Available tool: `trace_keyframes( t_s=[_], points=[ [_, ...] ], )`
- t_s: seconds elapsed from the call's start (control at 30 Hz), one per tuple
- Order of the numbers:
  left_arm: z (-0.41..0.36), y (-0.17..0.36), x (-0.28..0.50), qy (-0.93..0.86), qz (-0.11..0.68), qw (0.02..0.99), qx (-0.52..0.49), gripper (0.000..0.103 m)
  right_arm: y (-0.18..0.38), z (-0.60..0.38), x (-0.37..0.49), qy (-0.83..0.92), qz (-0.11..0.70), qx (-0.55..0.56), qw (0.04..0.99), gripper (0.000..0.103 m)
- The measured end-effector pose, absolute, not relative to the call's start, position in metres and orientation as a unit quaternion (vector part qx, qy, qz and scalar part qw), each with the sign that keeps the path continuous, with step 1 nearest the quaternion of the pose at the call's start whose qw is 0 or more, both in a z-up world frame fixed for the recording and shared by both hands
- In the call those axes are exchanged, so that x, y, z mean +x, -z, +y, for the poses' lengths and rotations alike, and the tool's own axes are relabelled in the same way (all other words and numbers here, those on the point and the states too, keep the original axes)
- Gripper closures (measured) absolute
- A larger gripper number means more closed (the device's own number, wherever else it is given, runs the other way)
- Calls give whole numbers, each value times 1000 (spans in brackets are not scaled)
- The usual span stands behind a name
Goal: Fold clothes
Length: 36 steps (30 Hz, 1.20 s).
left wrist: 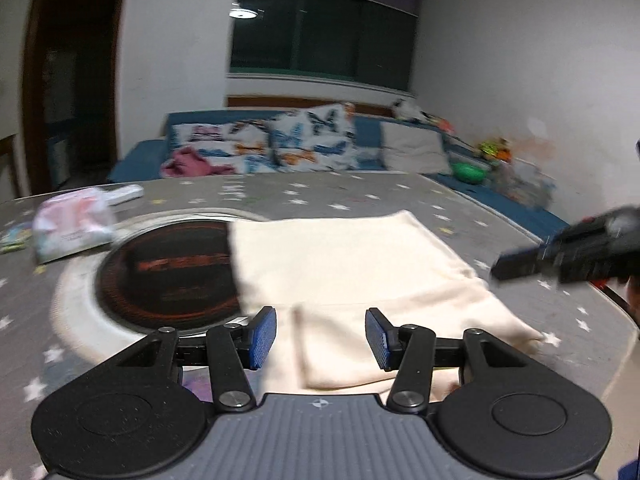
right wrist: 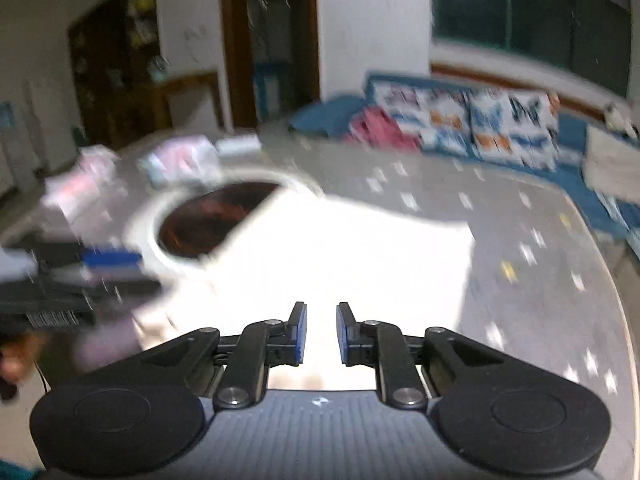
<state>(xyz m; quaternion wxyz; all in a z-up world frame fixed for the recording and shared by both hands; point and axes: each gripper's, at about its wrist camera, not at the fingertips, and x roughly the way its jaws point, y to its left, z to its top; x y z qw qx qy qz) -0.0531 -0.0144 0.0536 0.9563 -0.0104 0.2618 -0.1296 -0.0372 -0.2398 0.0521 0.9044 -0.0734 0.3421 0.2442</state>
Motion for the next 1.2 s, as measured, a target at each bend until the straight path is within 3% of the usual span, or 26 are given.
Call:
trace_keyframes(
  t_s=[0.23, 0.47, 0.83, 1.2],
  points=[
    [-46, -35, -34, 162, 294, 942, 19, 63, -3, -263, -45, -222, 387, -72, 892, 88],
    [-27, -19, -28, 139, 331, 933, 4, 79, -15, -272, -34, -224, 369, -64, 900, 83],
    [-33, -44, -19, 148, 319, 936, 2, 79, 0, -264, 14, -208, 367, -37, 906, 82],
    [-25, -21, -10, 122, 341, 932, 23, 78, 4, -270, 15, -183, 368, -45, 911, 80]
  ],
)
